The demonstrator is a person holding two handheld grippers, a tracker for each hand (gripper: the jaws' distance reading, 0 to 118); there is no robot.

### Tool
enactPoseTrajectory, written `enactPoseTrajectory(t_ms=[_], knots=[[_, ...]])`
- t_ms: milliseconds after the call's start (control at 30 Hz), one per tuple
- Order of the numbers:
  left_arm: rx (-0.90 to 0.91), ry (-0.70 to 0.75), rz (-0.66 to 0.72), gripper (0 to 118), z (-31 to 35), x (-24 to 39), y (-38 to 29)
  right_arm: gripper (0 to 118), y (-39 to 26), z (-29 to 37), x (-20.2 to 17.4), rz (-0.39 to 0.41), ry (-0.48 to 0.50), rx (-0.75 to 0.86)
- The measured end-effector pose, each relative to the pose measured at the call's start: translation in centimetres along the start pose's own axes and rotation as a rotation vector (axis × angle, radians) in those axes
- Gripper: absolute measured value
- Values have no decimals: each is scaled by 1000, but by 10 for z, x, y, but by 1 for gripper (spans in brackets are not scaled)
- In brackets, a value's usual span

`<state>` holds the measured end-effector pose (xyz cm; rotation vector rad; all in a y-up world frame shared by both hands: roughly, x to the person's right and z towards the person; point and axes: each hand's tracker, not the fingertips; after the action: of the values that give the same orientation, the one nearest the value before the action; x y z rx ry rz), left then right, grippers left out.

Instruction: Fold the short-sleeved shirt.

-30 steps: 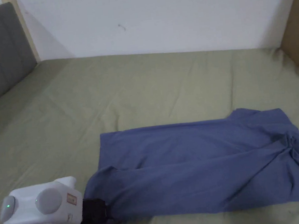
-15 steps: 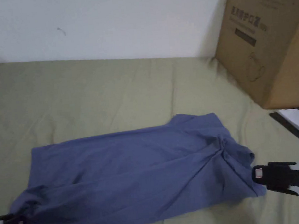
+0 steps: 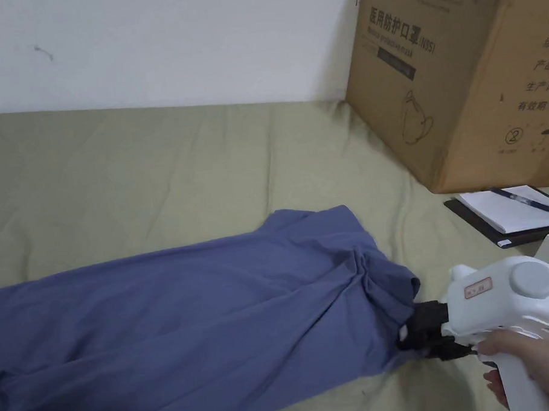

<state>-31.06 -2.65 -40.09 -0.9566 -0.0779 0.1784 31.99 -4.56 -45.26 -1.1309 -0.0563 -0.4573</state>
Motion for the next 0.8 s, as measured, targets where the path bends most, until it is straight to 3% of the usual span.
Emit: enactPoseTrajectory(t_ms=[33,233,367,533,667,700,800], knots=[[-7,-3,8,4,-2,-2,-2,11,-2,2,-3,65,-16,13],[-22,-12,11,4,9,-10,-3,11,-21,53,10,26,125,51],[-52,-34,-7,4,31,-21,-2,10,-57,100,26,78,99,11],[-164,-118,-43,4,54,-28,-37,11,-128,131,57,19,79,-64],[-112,-112,-77,6,56,-25,-62,11,-164,128,67,-1,112,-17],[-109,-109,-66,21,58,-21,-64,14,-167,128,64,-7,93,8],[-86,-75,-36,45,64,-18,-62,38,-163,122,65,-44,64,52]])
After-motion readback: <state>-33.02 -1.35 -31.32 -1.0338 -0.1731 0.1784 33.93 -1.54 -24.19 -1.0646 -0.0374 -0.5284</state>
